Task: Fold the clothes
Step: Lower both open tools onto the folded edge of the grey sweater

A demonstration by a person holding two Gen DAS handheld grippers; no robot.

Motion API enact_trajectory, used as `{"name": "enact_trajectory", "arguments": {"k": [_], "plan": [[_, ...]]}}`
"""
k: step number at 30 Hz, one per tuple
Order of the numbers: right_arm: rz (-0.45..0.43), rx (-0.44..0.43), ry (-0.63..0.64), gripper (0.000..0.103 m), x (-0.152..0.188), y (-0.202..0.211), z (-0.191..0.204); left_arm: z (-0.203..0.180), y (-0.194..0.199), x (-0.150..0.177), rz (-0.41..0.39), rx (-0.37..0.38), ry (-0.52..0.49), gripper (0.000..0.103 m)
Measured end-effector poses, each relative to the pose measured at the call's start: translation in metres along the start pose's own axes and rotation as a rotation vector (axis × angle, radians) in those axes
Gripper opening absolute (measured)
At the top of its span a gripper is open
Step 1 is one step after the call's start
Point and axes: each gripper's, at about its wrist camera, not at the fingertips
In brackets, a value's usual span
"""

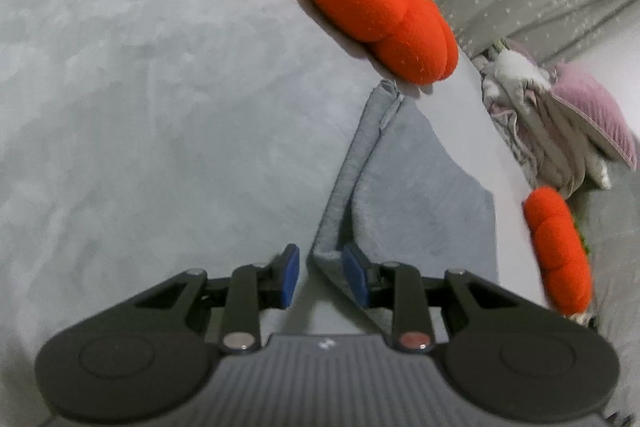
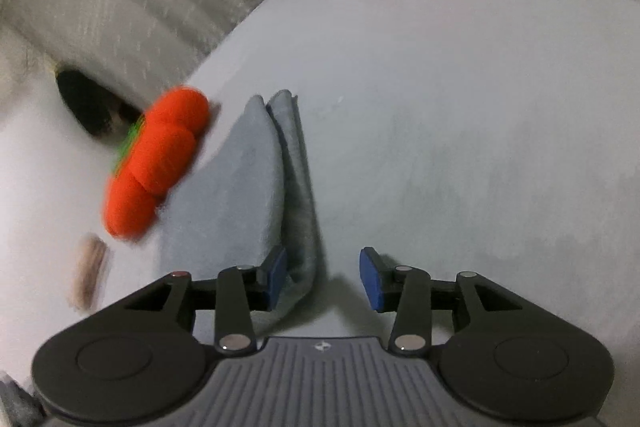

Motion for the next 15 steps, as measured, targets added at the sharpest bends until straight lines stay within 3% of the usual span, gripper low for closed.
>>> {"name": "enact_trajectory", "arguments": {"k": [2,5,8,12,15], "plan": [[0.017,-0.053,-0.104,0.041,-0.001,-0.002,-0.012,0.004,0.004,-0.003,-0.018,0.024,0.048,0.028],[0.028,-0.1,-0.159,0.041,0.002,-0.005,-0.015,0.008,0.007,-0.01,-0.04,0.062,0.097,0.032],[0.039,-0.159,-0.172,0.041,0.01,-0.009,-0.011,0.007,0.0,-0.008,-0.01,0.054,0.071,0.034],[0.037,-0.102,-0.093,0.042,0.018,-0.012,0.001,-0.002,-0.012,0.001,0.021,0.032,0.008,0.041],[0.044,-0.103,-0.113,0.044,0.02,-0.011,0.002,-0.011,-0.02,0.008,0.031,0.019,-0.044,0.047]]}}
Point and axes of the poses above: each gripper's, at about its wrist camera, not at the fingertips, and y roughly against the way its jaws point, z to its left, x to its underside, and after that the axes turned 8 degrees about x, right-handed
